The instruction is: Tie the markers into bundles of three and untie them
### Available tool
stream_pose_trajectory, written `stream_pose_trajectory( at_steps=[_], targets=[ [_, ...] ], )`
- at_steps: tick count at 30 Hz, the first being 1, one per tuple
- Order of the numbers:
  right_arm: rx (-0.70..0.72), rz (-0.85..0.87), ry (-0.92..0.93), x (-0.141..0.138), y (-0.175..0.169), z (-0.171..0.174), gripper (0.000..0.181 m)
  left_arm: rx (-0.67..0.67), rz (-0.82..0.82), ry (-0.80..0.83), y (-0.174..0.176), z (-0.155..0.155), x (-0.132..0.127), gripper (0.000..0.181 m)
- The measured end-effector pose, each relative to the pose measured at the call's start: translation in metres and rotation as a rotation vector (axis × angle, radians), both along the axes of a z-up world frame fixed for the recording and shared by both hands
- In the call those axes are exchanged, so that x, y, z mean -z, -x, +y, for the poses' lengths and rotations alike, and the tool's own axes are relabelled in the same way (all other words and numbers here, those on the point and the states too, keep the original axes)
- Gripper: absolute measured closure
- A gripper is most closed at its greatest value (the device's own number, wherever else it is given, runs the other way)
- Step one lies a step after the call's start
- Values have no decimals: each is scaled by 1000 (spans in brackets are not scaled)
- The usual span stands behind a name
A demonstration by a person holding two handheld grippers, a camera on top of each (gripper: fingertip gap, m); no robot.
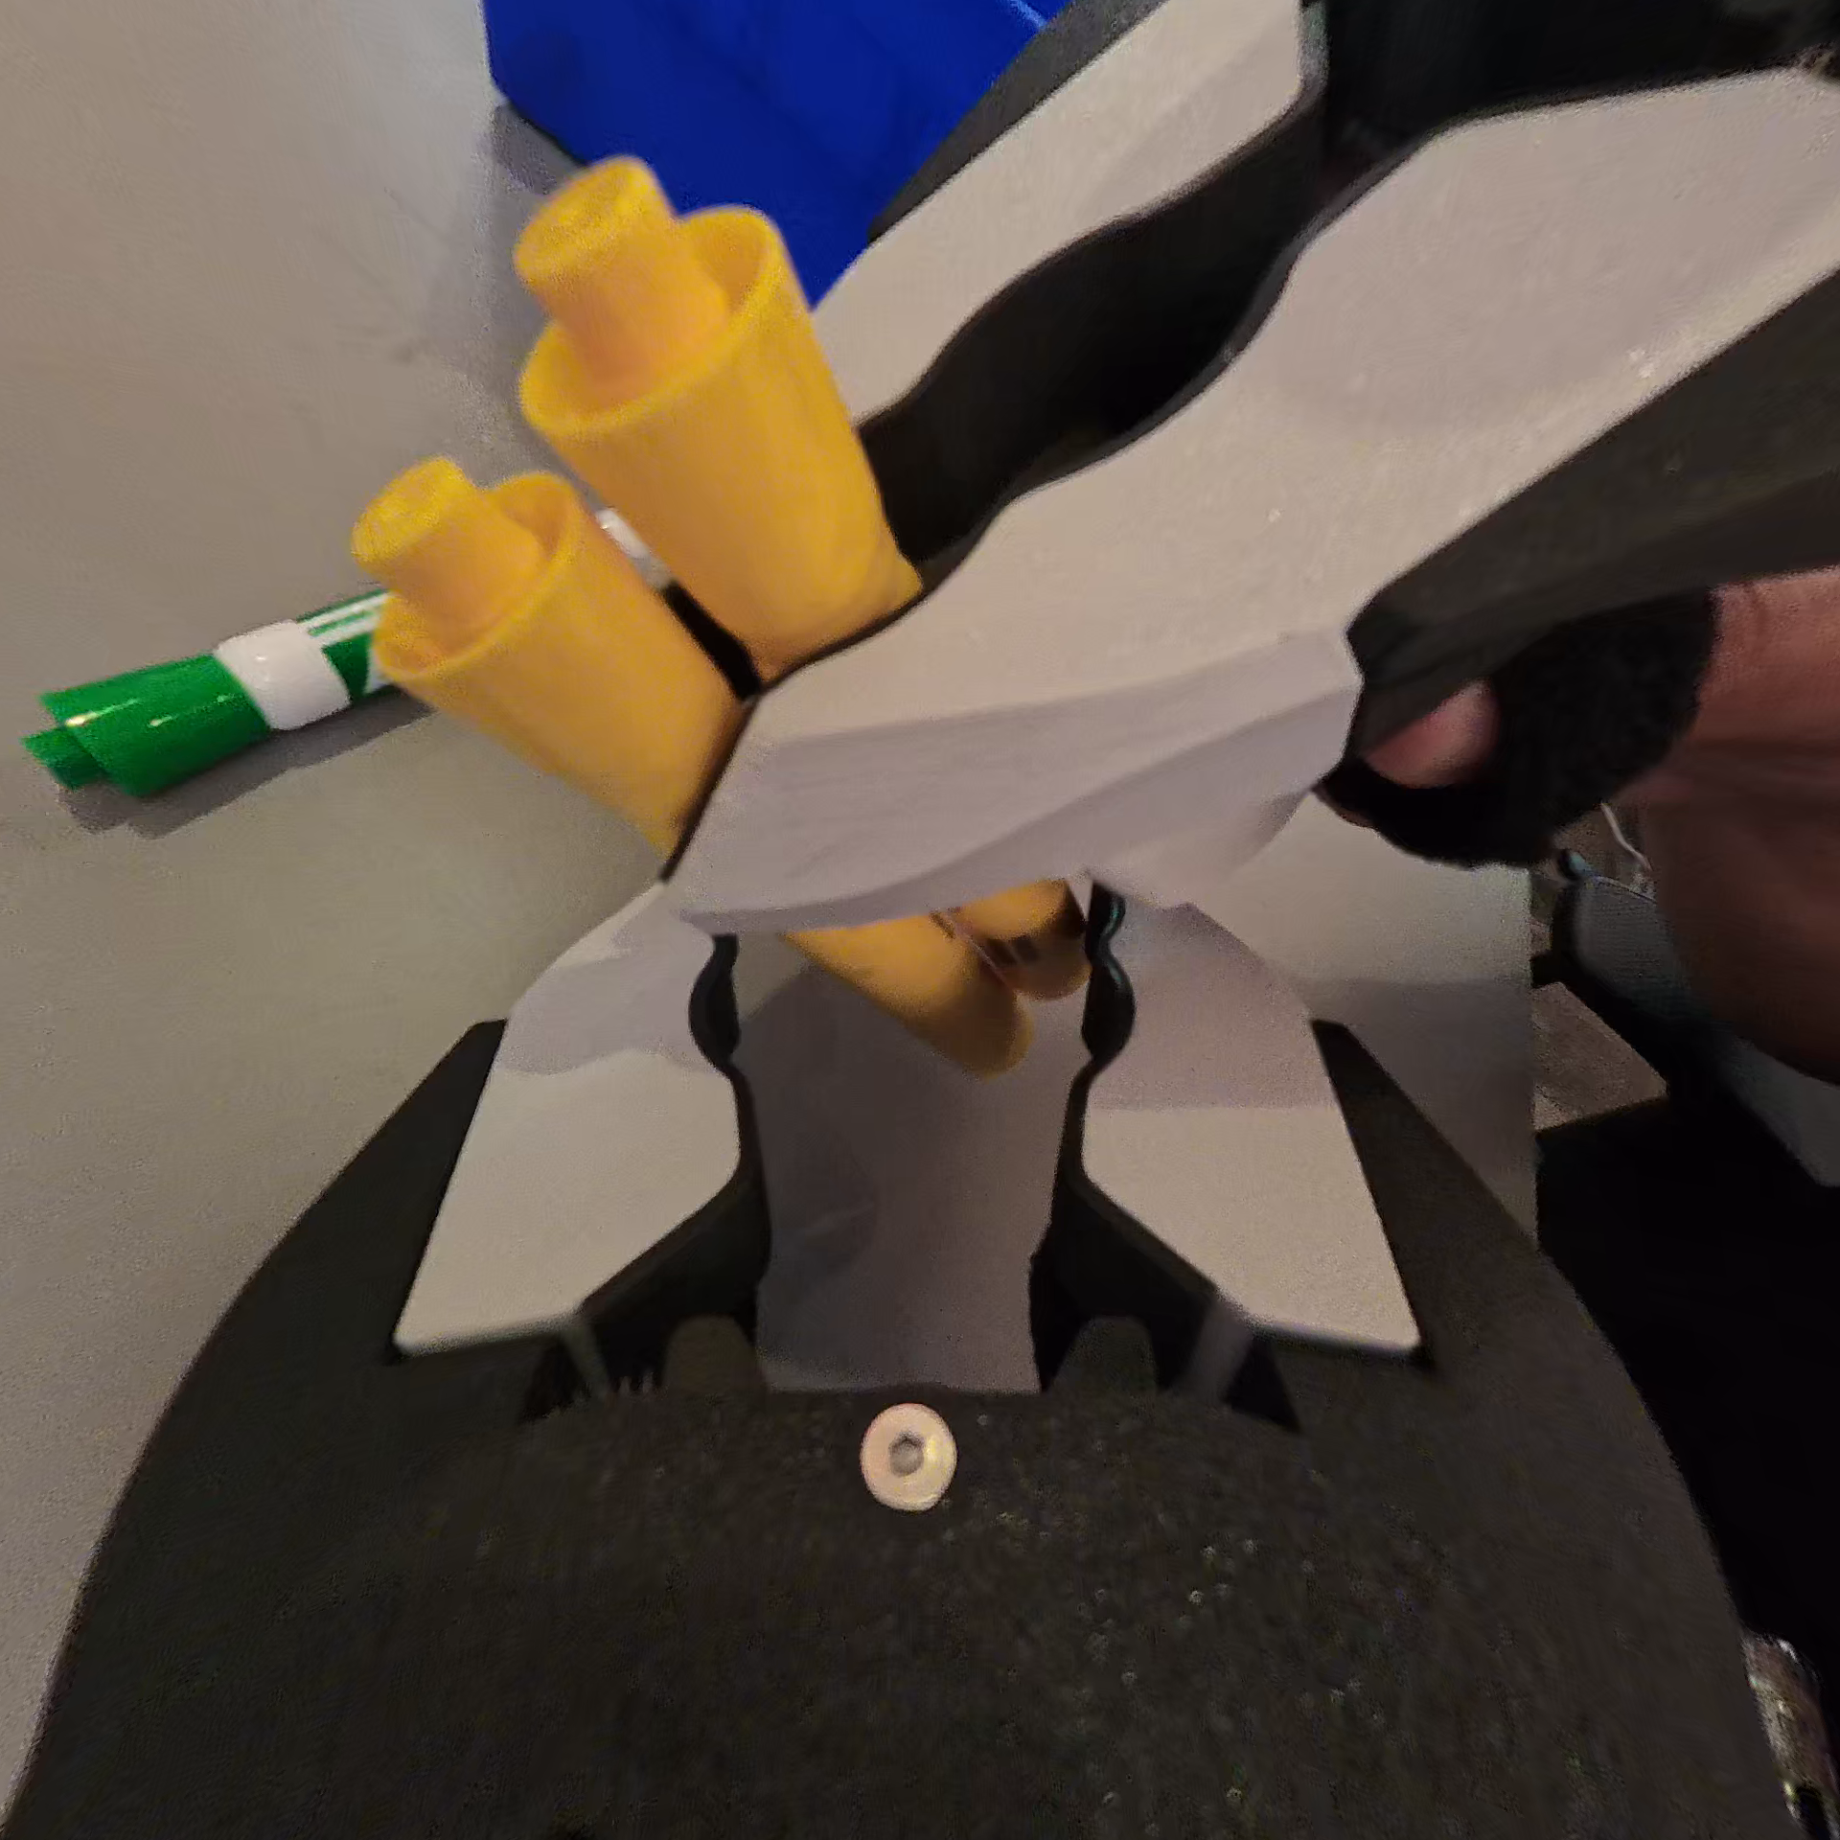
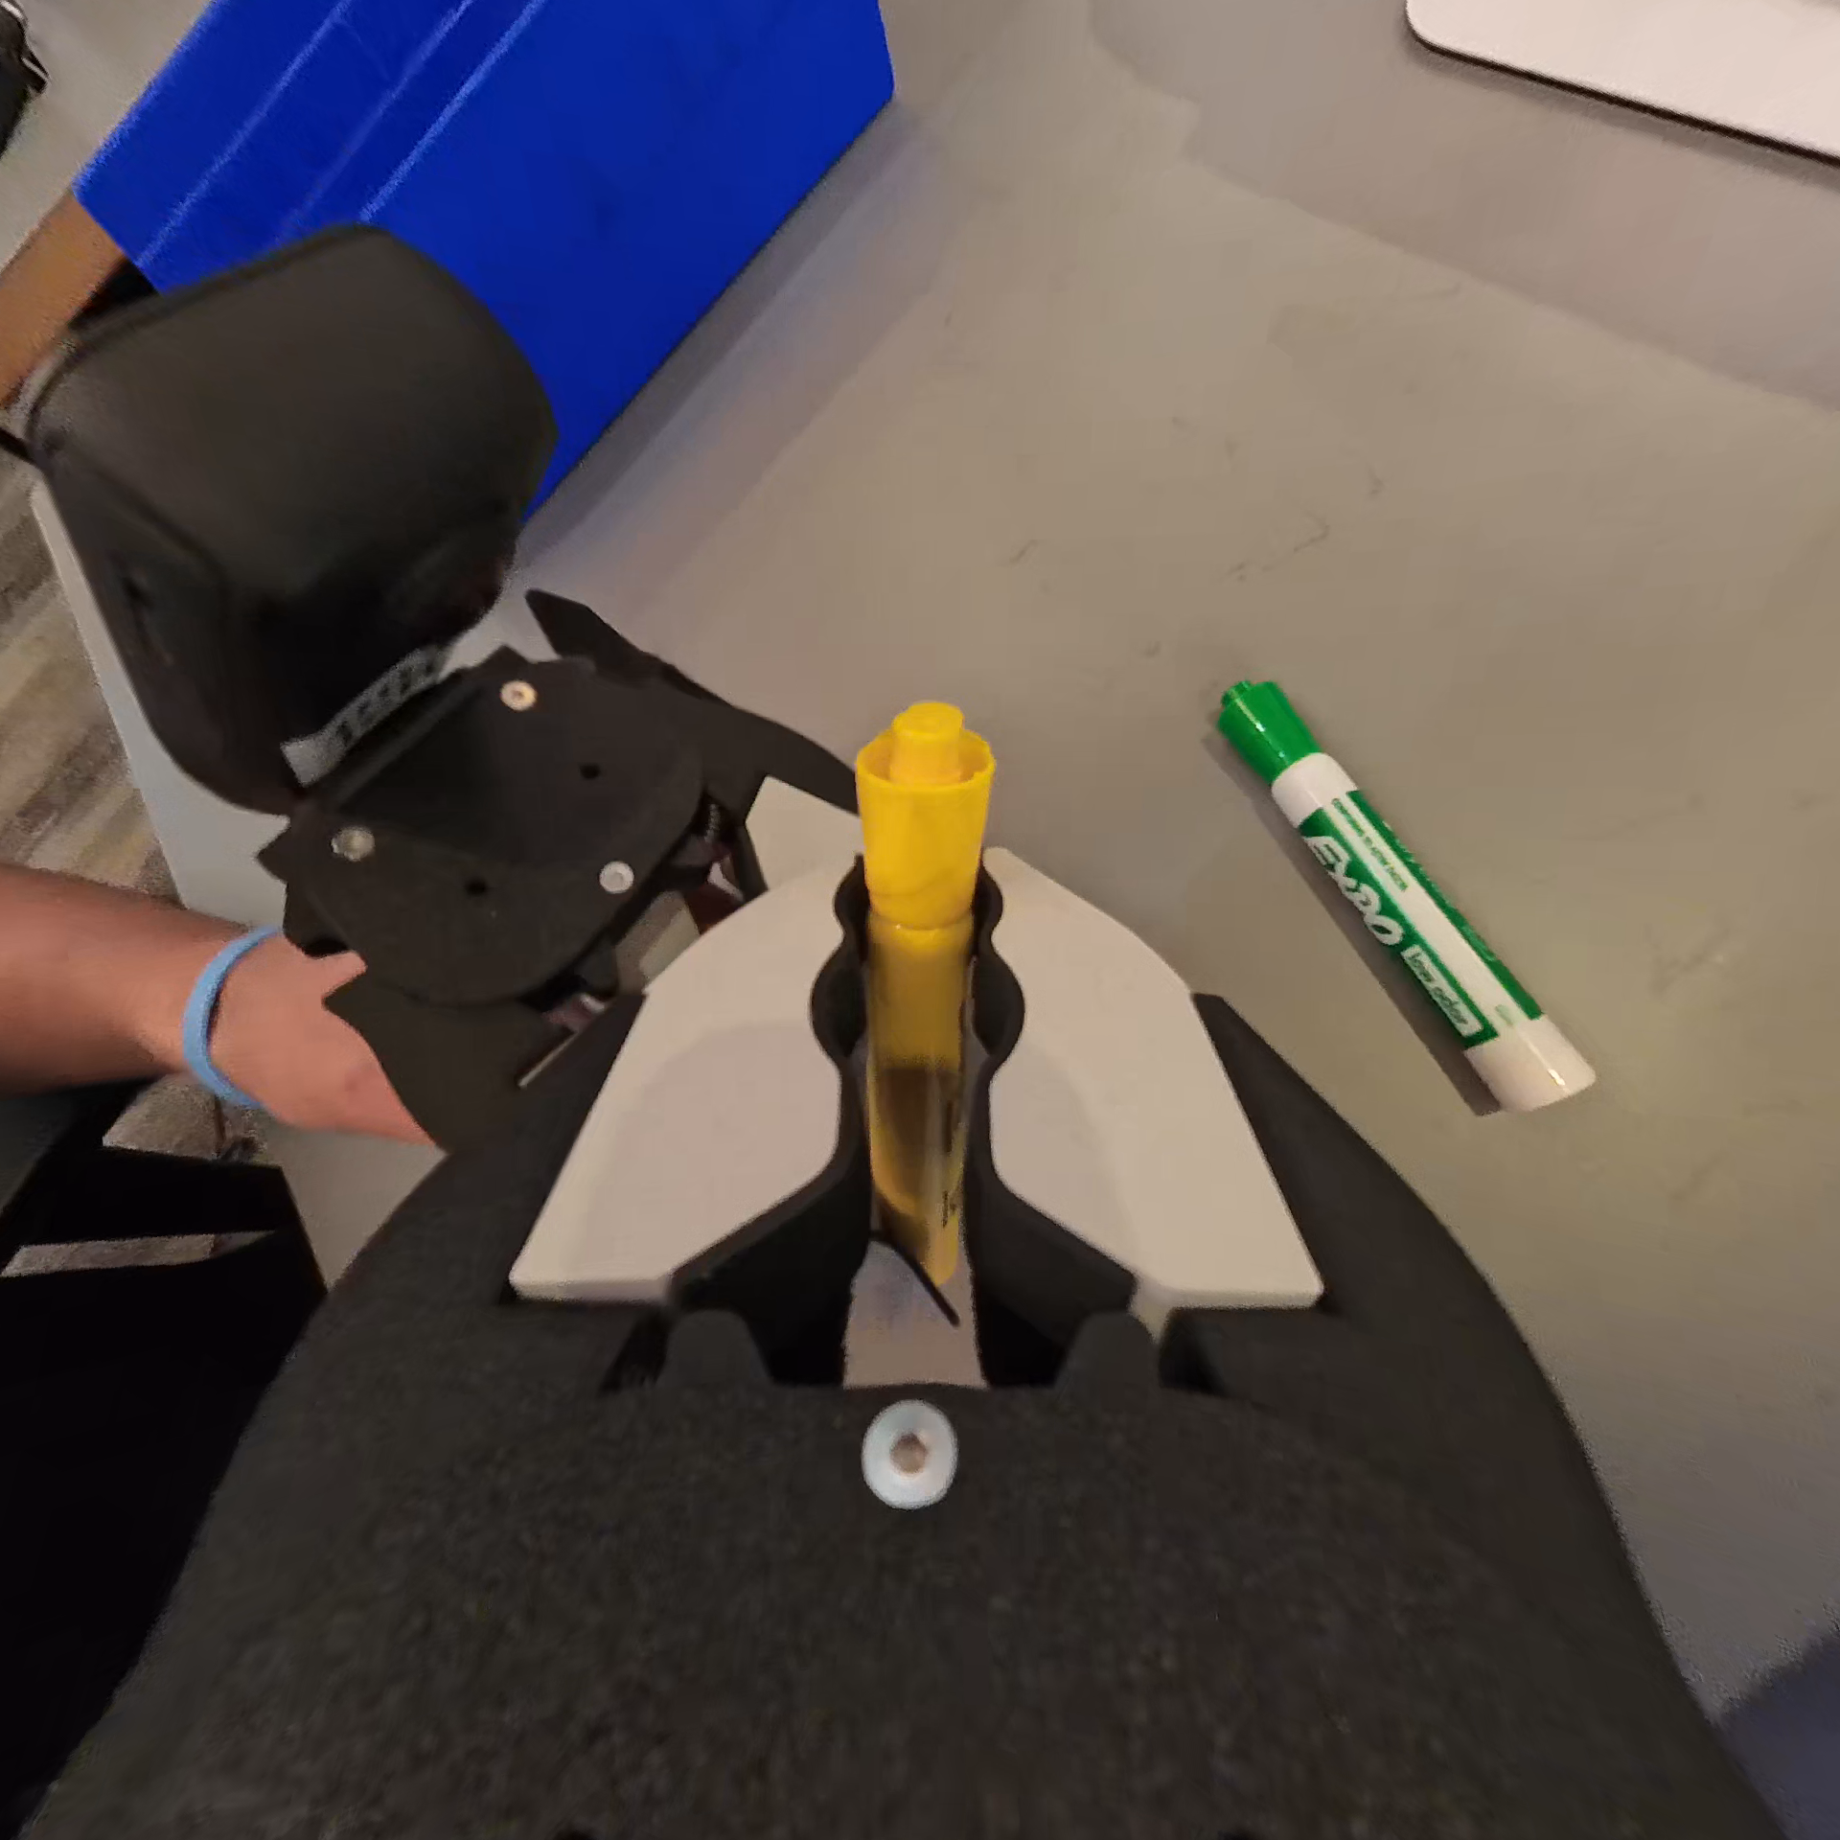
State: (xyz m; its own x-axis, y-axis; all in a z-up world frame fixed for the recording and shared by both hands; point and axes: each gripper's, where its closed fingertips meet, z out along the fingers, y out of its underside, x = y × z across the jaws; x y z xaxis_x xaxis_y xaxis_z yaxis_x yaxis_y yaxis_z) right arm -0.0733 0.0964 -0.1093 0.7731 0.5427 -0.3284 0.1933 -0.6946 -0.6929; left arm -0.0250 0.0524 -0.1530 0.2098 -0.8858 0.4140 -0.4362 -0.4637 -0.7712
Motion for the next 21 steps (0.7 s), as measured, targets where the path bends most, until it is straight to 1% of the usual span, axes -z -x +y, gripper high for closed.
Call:
stream_pose_trajectory(
  at_steps=[5,10,13,18,21],
  targets=[
    [41,52,6,-1,5,4,164,-82,45,-4,-1,2,3,114],
    [91,94,1,-5,6,6,164,-152,111,-22,2,12,6,112],
    [124,133,5,-8,5,7,164,-169,142,-20,5,15,7,112],
    [156,217,6,-11,6,5,164,-162,180,18,9,17,11,121],
    [164,240,7,-12,5,5,164,-152,206,-1,10,17,12,126]
  ],
)
